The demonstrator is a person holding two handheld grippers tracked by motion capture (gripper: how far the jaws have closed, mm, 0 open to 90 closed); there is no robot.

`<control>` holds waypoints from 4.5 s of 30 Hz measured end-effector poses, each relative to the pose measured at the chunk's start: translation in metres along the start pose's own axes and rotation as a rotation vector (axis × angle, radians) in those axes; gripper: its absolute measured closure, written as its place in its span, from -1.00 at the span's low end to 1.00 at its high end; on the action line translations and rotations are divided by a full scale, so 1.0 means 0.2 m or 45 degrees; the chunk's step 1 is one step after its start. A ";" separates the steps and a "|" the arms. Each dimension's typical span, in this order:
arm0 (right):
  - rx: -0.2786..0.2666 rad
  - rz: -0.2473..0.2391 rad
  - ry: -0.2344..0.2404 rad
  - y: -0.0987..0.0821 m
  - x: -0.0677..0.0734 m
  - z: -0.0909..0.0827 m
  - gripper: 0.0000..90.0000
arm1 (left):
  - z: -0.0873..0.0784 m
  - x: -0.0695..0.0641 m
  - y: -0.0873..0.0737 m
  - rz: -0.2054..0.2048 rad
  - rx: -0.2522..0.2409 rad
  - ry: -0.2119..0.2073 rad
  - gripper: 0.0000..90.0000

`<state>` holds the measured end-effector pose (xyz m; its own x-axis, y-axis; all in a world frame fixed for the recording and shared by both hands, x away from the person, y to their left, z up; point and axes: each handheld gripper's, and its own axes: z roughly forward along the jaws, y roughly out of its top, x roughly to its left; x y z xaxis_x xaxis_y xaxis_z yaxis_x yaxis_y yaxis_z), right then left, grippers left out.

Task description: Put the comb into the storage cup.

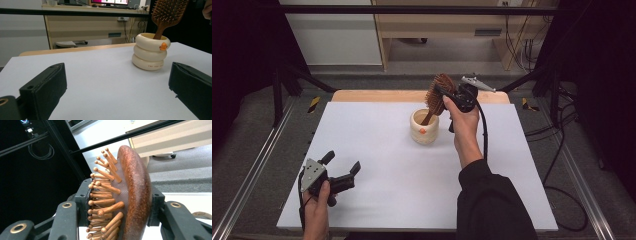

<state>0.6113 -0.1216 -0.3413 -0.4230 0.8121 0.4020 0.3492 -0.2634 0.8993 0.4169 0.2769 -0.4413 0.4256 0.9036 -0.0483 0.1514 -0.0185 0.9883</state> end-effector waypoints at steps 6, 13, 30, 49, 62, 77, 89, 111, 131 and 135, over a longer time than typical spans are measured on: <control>0.004 0.011 0.005 -0.01 0.00 0.01 0.13 | 0.00 0.00 0.00 0.000 0.000 -0.002 -0.96; 0.009 0.023 0.012 -0.03 -0.01 0.01 0.13 | 0.00 0.00 0.00 0.001 0.001 -0.002 -0.96; 0.023 0.046 0.025 -0.05 -0.02 0.03 0.13 | 0.00 0.00 0.00 0.001 0.002 -0.006 -0.96; 0.028 0.063 0.022 -0.08 -0.02 0.06 0.13 | 0.00 0.00 0.00 0.000 0.002 -0.008 -0.96; 0.034 0.084 0.025 -0.11 -0.03 0.08 0.13 | 0.00 0.00 0.00 -0.004 0.001 -0.008 -0.96; 0.035 0.110 0.027 -0.12 -0.06 0.08 0.13 | 0.00 0.01 0.00 -0.003 0.000 0.003 -0.96; 0.039 0.123 0.023 -0.13 -0.08 0.07 0.13 | -0.01 0.02 0.00 -0.011 -0.001 0.005 -0.96; 0.043 0.145 0.028 -0.13 -0.10 0.06 0.11 | 0.00 0.02 0.00 -0.014 0.001 0.006 -0.96; 0.047 0.146 0.039 -0.13 -0.11 0.07 0.09 | 0.00 0.02 0.00 -0.012 0.002 0.005 -0.96; 0.049 0.150 0.043 -0.13 -0.11 0.06 0.09 | 0.00 0.03 0.00 -0.016 -0.001 0.006 -0.95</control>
<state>0.6221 -0.1255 -0.3763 -0.4050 0.7585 0.5105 0.4294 -0.3351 0.8386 0.4185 0.2824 -0.4417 0.4195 0.9058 -0.0602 0.1564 -0.0067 0.9877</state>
